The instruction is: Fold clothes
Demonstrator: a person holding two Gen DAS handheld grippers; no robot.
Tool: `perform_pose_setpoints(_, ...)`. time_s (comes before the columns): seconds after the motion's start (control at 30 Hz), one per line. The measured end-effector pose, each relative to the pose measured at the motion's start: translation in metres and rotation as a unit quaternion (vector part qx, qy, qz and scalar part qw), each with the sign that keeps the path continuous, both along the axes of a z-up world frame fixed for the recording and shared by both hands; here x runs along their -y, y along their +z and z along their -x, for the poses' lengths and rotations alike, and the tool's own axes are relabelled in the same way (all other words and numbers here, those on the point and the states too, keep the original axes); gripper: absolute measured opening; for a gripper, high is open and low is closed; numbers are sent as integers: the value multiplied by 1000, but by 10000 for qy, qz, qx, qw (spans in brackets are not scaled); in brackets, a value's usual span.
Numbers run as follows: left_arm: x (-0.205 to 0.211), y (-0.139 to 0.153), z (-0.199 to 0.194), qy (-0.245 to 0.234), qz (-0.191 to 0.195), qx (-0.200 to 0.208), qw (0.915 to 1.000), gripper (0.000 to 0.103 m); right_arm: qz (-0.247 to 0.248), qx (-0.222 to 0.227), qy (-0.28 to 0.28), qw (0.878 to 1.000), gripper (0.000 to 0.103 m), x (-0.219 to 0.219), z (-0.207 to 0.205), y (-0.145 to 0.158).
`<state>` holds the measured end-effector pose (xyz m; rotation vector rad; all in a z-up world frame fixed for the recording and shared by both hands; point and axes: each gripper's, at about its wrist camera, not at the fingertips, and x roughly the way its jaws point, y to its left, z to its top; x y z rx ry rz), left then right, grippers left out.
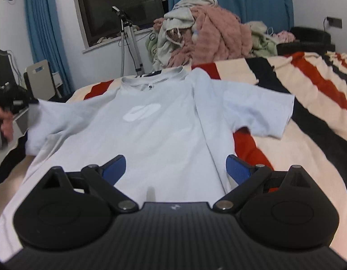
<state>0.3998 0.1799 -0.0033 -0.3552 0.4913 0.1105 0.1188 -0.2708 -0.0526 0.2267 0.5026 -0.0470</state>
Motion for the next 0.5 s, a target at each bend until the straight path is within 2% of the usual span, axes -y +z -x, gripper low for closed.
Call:
perform_pose_setpoints(0.03,-5,7,-17,108,-253,-33,9996,3,37,-2,-49,10000,97,-1,-5,0)
perform_pose_setpoints(0.17,-17,17,-82,443,-873,-321,9947,3,243,62,-196,9995,97,-7,-24,-2)
perform_pose_setpoints(0.27,-12,4,-123,494,-1192,-582,9899,4,497,220,-315,9980,97,-10,-32,-3)
perform_pose_setpoints(0.37,0,-14,-135,370,-1256,-459,9903,8,631,280,-326,9971,97,-11,-39,-8)
perform_pose_setpoints(0.4,3,-18,-135,382,-1271,-406,9903,17,625,274,-294,9972,97,-11,-40,-10)
perform_pose_setpoints(0.43,6,-23,-134,433,-1270,-435,9900,40,600,263,-271,9975,97,-9,-41,-11)
perform_pose_setpoints(0.5,10,-28,-123,460,-1197,-381,9910,58,521,247,-248,9980,97,-6,-42,-13)
